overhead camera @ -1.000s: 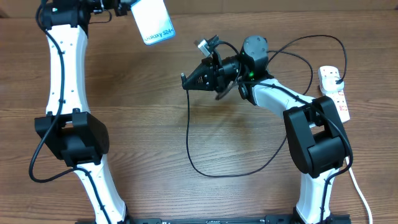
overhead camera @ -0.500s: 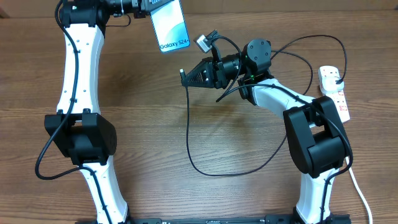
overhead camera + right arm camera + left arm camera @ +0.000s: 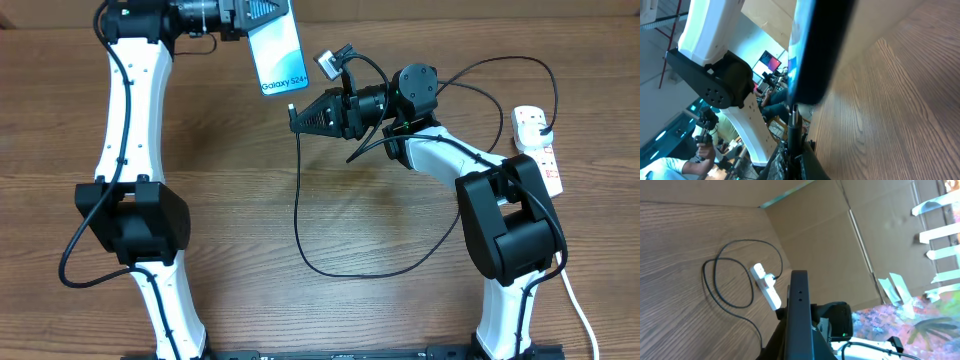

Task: Plug charger to phone and switch on socket

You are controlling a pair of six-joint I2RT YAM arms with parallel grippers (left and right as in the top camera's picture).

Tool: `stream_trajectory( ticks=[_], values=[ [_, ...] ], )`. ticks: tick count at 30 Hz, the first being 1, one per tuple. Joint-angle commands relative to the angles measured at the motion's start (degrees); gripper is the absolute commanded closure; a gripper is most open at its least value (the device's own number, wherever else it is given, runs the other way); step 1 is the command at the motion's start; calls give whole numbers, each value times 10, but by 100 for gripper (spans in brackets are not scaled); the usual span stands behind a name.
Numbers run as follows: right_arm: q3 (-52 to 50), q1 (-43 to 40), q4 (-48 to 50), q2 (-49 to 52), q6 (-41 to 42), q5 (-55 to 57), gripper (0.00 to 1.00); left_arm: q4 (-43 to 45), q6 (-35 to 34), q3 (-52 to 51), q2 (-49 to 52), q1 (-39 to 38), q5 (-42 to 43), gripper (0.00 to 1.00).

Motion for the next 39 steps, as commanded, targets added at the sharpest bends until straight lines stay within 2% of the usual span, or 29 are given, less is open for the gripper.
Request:
stream_trajectory(
  ticks=[1, 11, 18, 39],
  values=[
    [3, -1, 6, -3, 0, 11, 96, -1, 24, 7, -4, -5, 0, 96],
    [3, -1, 7, -3, 0, 20, 96, -45, 86, 7, -4, -7, 1, 96],
    [3, -1, 6, -3, 0, 24, 96, -45, 84, 7, -4, -7, 2, 96],
    [3, -1, 3, -3, 5, 44, 96, -43, 21, 7, -4, -7, -20, 96]
  ],
)
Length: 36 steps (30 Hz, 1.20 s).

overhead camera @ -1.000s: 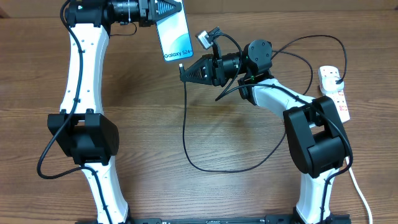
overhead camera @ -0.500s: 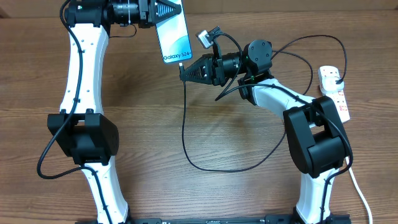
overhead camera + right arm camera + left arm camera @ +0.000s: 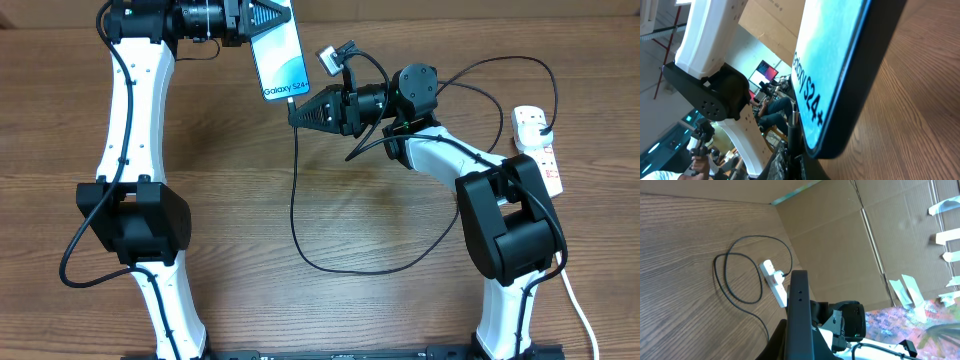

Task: Plug charger to phone and switch on socket

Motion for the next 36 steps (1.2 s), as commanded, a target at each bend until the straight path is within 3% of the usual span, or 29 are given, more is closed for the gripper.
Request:
stream_trajectory(
  ticks=[1, 36],
  values=[
    [3, -1, 0, -3, 2, 13, 96, 5, -16, 7, -4, -2, 9, 96],
    [3, -8, -12, -3, 3, 21, 96, 4, -2, 7, -4, -17, 17, 96]
  ],
)
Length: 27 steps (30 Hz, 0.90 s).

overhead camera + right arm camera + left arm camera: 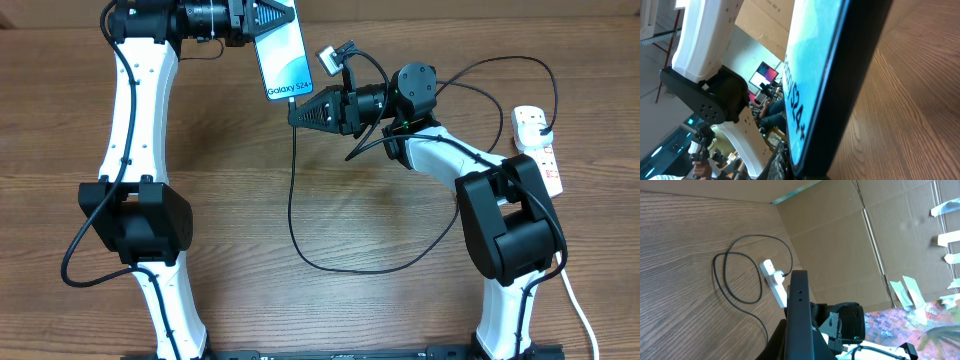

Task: Plug charger to phone and switch on socket

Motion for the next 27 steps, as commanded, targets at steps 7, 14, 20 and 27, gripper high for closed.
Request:
stream_trajectory(
  ticks=[7, 14, 20, 27],
  values=[
    [3, -20, 2, -3, 16, 17, 96, 0, 34, 7, -4, -8, 48, 96],
    [3, -24, 2, -3, 18, 17, 96, -2, 59, 7, -4, -8, 84, 96],
    [3, -24, 2, -3, 18, 17, 96, -2, 61, 7, -4, -8, 84, 96],
    [3, -24, 2, -3, 28, 26, 96, -2, 56, 7, -4, -9, 64, 96]
  ],
)
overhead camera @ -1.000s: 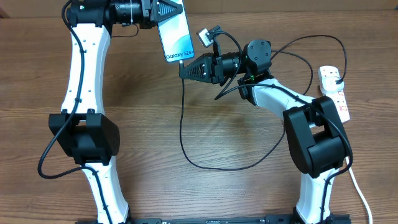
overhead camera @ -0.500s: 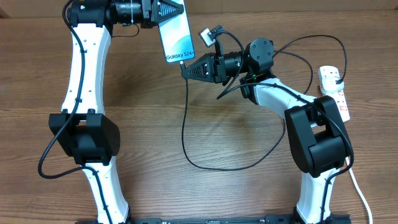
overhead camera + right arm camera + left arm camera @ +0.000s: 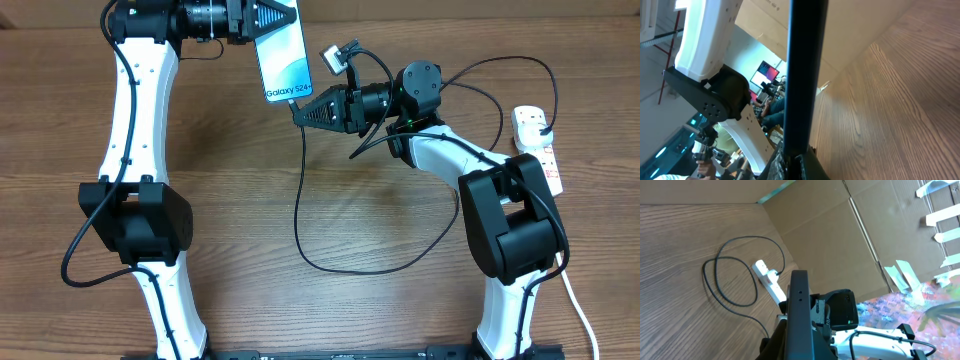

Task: Plug charger to phone and switch on socket

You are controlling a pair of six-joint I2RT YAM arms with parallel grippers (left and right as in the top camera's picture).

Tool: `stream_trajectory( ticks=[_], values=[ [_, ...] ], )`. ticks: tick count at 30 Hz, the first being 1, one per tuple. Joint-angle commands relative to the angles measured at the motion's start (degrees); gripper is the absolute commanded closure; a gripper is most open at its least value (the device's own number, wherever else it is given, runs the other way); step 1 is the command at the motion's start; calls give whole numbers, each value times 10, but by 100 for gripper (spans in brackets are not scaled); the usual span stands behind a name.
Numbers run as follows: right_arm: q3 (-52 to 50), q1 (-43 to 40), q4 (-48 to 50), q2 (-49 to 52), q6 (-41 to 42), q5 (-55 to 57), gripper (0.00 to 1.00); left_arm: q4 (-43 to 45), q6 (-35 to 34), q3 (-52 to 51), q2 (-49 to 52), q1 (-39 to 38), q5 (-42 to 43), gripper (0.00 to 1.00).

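My left gripper [image 3: 268,20] is shut on the top end of a phone [image 3: 281,58], held above the table with its lit "Galaxy S24+" screen facing up. The left wrist view shows the phone [image 3: 799,311] edge-on between that gripper's fingers [image 3: 799,347]. My right gripper [image 3: 298,109] is shut on the black charger plug [image 3: 297,101], right under the phone's lower edge. In the right wrist view the plug [image 3: 793,161] meets that edge of the phone [image 3: 803,75]; how deep it sits is hidden. The cable [image 3: 340,268] loops to the white socket strip [image 3: 536,142].
The socket strip [image 3: 768,282] lies near the table's right edge with the charger adapter [image 3: 541,122] plugged into it. Cable loops [image 3: 730,282] lie on the wood between the arms. A cardboard wall [image 3: 830,240] stands behind the table.
My right gripper with the plug has shifted slightly to the right under the phone. In the right wrist view the phone now shows edge-on instead of screen-side, in line with the plug.
At first my left gripper held the phone up and the plug in my right gripper sat just below it with a small gap. Then the phone was lower and further right, its bottom edge at the plug. Now plug and phone edge stand in line and touch.
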Motion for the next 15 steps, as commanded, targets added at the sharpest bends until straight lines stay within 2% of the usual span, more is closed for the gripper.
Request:
stream_trajectory(
  ticks=[1, 15],
  values=[
    [3, -12, 2, -3, 12, 43, 96, -4, 0, 7, -4, -8, 22, 96],
    [3, -12, 2, -3, 18, 59, 96, -3, 0, 7, -4, -17, -3, 95]
  ],
)
